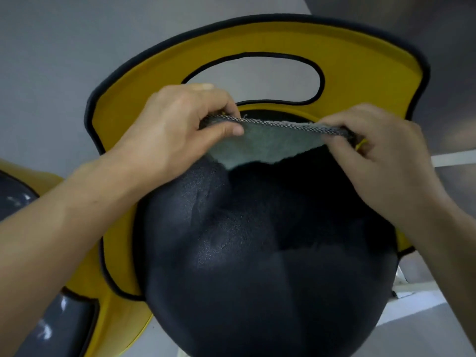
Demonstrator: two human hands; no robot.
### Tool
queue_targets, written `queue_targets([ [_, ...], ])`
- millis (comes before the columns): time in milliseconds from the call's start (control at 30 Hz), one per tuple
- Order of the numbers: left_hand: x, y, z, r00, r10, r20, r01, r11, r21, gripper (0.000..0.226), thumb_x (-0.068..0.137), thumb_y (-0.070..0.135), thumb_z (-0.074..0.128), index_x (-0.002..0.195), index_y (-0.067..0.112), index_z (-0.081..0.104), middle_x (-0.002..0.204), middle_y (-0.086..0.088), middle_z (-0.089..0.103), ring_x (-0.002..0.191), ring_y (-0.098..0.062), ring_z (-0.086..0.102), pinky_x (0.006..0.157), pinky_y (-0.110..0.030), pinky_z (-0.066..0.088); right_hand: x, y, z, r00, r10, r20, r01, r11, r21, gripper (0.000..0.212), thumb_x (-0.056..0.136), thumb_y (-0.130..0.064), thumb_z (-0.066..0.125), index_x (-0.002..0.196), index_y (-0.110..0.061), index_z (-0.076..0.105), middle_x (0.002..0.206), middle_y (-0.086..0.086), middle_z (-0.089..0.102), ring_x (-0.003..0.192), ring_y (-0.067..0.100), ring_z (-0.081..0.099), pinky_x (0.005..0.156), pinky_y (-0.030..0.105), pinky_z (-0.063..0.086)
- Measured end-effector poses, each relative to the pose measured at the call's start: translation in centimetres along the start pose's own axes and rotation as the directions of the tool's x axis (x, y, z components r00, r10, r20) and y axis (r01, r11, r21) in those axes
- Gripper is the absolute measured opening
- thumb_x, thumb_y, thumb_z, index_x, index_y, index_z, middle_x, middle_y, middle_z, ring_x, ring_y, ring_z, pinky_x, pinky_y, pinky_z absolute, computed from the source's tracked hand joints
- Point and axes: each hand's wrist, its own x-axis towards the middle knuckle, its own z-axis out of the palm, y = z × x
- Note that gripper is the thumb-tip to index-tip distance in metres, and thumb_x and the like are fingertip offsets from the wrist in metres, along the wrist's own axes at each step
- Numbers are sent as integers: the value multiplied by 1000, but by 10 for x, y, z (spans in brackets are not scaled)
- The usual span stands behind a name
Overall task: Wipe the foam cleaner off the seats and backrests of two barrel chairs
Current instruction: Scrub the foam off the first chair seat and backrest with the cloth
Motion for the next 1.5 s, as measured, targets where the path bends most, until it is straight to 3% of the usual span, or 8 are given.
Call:
queue_targets([
  [100, -24, -2, 9, 995, 100, -29, -98, 992, 74, 17, 98, 29, 63, 110, 20, 72, 100, 7, 60, 89, -15, 59, 71, -36, 48, -32, 4, -1, 993, -91, -69, 83, 990, -115, 22, 95, -11, 58, 111, -13, 73, 117, 1, 61, 84, 6, 51, 69, 13, 36],
  [267, -98, -16, 81, 957, -2, 290, -8, 999, 32, 26, 98, 40, 52, 104, 27, 74, 95, 8, 61, 87, -15, 62, 72, -40, 57, -102, 29, 44, 966, 31, 258, 5, 990, -138, 13, 87, -19, 72, 98, -24, 77, 146, -4, 47, 78, -2, 47, 75, 12, 42],
  [433, -135, -19, 115, 878, -73, 474, 98, 995, -27, 33, 96, 54, 41, 101, 36, 69, 96, 20, 60, 93, -4, 57, 79, -31, 53, -142, 46, 72, 856, 166, 490, -189, 982, -2, 14, 90, -26, 73, 96, -39, 73, 101, -31, 66, 88, -8, 62, 74, 20, 49],
  [767, -38, -35, 111, 930, -329, 164, 338, 941, -30, 10, 97, 34, 65, 101, 28, 70, 94, 9, 64, 92, -15, 59, 80, -39, 49, -53, 58, 85, 854, 465, 234, -495, 865, 86, 8, 95, -37, 64, 93, -29, 68, 78, -7, 67, 74, 12, 63, 69, 40, 53],
  [1067, -16, -68, 137, 879, -400, 259, 389, 916, 96, 53, 92, 41, 72, 138, 24, 53, 131, -4, 50, 120, -25, 51, 100, -40, 45, -31, 71, 105, 822, 508, 258, -473, 861, -187, 43, 95, -34, 66, 135, -26, 52, 128, 0, 48, 93, 13, 52, 80, 34, 48],
  [1200, -1, -67, 132, 827, -411, 384, 396, 910, 122, 22, 93, 43, 70, 105, 27, 62, 112, 0, 52, 105, -21, 53, 84, -34, 43, -17, 68, 100, 797, 517, 312, -454, 854, -256, 20, 93, -33, 69, 107, -22, 59, 119, 0, 49, 95, 17, 53, 77, 34, 45],
  [1367, 1, -58, 124, 727, -533, 432, 631, 767, -116, 18, 93, 34, 68, 87, 23, 54, 84, -1, 64, 80, -22, 62, 63, -37, 48, -13, 61, 94, 721, 601, 345, -660, 748, 76, 15, 91, -25, 69, 97, -24, 56, 88, 1, 62, 83, 20, 61, 65, 33, 46],
  [1500, -9, -26, 116, 768, -554, 322, 638, 705, -310, 18, 92, 31, 69, 87, 23, 54, 80, -4, 67, 68, -20, 66, 64, -40, 58, -20, 37, 89, 658, 599, 455, -750, 469, 467, 23, 89, -20, 72, 109, -25, 61, 99, 1, 74, 90, 17, 71, 79, 36, 57],
])
